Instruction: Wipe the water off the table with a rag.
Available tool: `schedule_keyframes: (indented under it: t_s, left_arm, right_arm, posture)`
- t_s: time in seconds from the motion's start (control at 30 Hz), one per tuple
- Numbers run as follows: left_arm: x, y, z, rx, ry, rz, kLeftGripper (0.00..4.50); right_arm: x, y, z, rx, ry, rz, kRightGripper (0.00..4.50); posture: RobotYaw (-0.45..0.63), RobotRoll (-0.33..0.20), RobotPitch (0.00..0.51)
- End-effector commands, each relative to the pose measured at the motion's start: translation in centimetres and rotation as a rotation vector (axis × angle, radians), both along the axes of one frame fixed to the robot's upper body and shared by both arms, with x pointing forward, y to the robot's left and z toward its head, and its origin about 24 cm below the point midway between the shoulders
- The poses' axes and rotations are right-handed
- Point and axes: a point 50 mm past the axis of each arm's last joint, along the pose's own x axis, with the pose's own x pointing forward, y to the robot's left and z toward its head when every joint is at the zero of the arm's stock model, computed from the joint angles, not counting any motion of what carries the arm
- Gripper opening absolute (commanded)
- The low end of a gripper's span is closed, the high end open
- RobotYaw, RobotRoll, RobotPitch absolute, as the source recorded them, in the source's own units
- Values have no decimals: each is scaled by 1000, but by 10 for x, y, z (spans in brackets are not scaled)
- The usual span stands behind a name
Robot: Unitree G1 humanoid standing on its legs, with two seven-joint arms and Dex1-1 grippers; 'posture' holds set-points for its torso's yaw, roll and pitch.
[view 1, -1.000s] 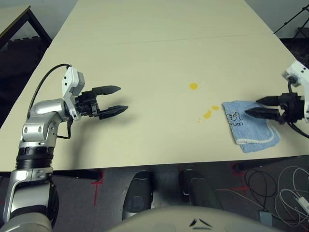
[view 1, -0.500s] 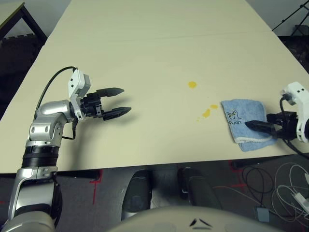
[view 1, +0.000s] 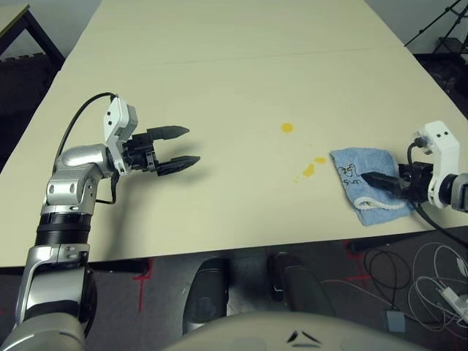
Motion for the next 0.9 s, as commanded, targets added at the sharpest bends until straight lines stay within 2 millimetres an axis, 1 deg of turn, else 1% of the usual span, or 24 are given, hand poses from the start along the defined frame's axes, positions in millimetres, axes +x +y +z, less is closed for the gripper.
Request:
schedule_keyframes:
  t_s: [0.03, 0.1, 0.27, 0.3, 0.37, 0.4, 0.43, 0.47, 0.53, 0.63, 0.77, 0.83, 0.9]
  left_arm:
    - [-3, -2, -3, 11, 7, -4, 4500]
    - [-4, -1, -4, 11, 5, -1, 4500]
    - [-6, 0, -4, 12, 4, 6, 4500]
    - [-6, 0, -4, 12, 4, 7, 4500]
    - [-5, 0, -4, 13, 4, 9, 4500]
    - [-5, 0, -4, 13, 4, 11, 4500]
    - [-5, 0, -4, 13, 4, 12, 4500]
    - [-5, 1, -4, 13, 4, 14, 4500]
    - [-5, 1, -4, 13, 4, 15, 4500]
    - [-4, 1, -4, 14, 4, 16, 4500]
    - [-4, 1, -5, 13, 5, 16, 4500]
    - [-4, 1, -5, 14, 6, 15, 4500]
    - [-3, 1, -5, 14, 6, 15, 4500]
  right_arm:
    - [-4, 7, -25, 20, 117, 9, 4297]
    - [-4, 8, -25, 21, 122, 13, 3857]
    - [-2, 7, -20, 26, 100, 30, 2088]
    - [-1, 6, -17, 36, 82, 31, 1630]
    - [0, 5, -13, 48, 62, 32, 952]
    - [2, 4, -7, 73, 37, 31, 567]
    - [3, 3, -1, 97, 17, 28, 234]
    - [4, 2, 3, 114, 3, 27, 44]
    - [6, -2, 16, 161, -43, 31, 33]
    - [8, -13, 41, 207, -123, 14, 33]
    - [14, -26, 64, 232, -208, -42, 33]
    - [17, -28, 68, 231, -222, -56, 33]
    - [21, -22, 68, 219, -216, -51, 33]
  posture:
    - [98, 0, 169]
    - [98, 0, 169]
    - [108, 0, 173]
    - [110, 0, 171]
    - [110, 0, 169]
    - [110, 0, 169]
    - [109, 0, 169]
    - [109, 0, 169]
    - [107, 0, 169]
    - [102, 0, 168]
    - [98, 0, 170]
    - [97, 0, 170]
    - [97, 0, 171]
